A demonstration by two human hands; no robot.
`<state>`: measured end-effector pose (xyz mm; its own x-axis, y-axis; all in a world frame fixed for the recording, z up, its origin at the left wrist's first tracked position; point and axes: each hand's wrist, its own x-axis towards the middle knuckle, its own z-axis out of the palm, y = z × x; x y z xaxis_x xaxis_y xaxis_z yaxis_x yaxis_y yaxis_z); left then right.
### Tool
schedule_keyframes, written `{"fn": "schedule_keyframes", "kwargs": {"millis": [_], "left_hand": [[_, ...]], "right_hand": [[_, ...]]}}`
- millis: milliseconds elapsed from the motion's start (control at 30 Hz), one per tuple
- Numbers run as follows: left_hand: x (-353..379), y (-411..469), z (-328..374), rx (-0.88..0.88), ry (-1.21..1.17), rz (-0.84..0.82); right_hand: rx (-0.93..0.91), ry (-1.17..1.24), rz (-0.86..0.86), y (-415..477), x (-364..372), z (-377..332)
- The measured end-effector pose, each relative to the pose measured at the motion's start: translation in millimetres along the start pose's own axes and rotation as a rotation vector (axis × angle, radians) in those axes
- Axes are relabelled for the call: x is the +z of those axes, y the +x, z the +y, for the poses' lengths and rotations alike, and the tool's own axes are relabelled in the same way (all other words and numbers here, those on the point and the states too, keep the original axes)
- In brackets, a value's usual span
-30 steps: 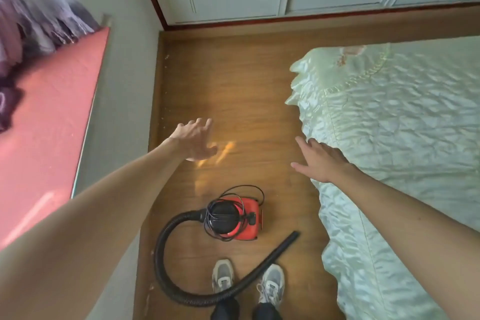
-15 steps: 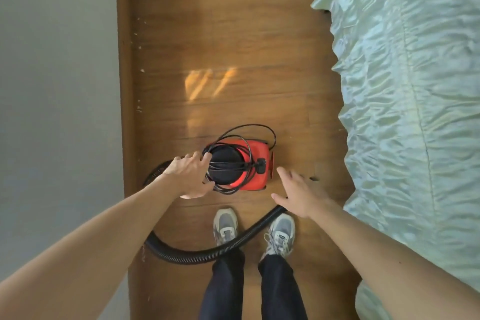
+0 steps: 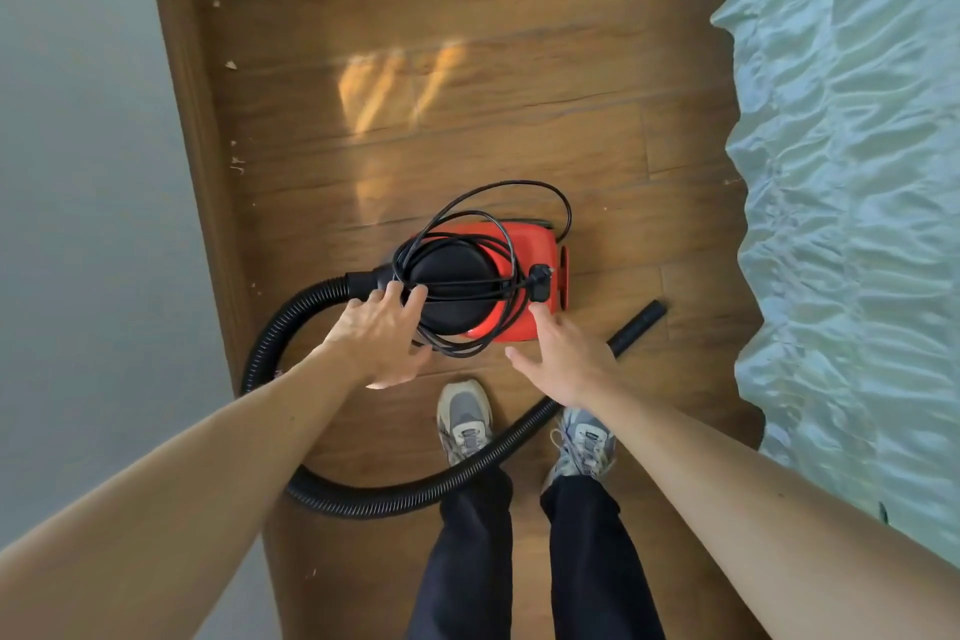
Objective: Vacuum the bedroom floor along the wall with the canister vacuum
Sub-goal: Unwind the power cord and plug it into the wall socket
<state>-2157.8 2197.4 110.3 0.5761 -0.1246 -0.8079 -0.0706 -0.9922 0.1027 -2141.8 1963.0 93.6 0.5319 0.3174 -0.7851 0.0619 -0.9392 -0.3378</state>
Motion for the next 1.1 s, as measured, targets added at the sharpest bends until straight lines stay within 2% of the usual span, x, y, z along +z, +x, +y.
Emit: {"fn": "schedule_keyframes", "kwargs": {"millis": [200, 400, 500, 600, 767, 967, 1100], "left_hand": [[8.6, 12.6, -4.9, -0.010, 0.037, 0.024], [18.3, 16.1, -10.2, 0.012, 0.040, 0.128], [21.1, 18.5, -15.5, 0.025, 0.021, 0.177], [20.4, 21.8, -16.8, 0.024, 0.033, 0.203], [15.9, 24.6, -15.2, 0.036, 0.025, 0.241], [9.8, 24.8, -7.7, 0.064, 0.007, 0.302], [0.4, 23.6, 0.2, 0.040, -0.018, 0.274]], "right_hand": [[0.143, 0.267, 0.041, 25.4, 5.1, -5.5], [0.499, 0.990, 0.136, 55.5, 11.1, -26.8], [0.590, 1.171, 0.270, 69.2, 8.3, -39.3], [0.646, 1.280, 0.365, 78.8, 0.4, -46.6], [0.705, 1.440, 0.370, 86.3, -19.0, -55.4], [0.654, 1.452, 0.385, 87.8, -41.7, -66.9], [0.590, 1.417, 0.417, 83.9, -62.2, -69.1]]}}
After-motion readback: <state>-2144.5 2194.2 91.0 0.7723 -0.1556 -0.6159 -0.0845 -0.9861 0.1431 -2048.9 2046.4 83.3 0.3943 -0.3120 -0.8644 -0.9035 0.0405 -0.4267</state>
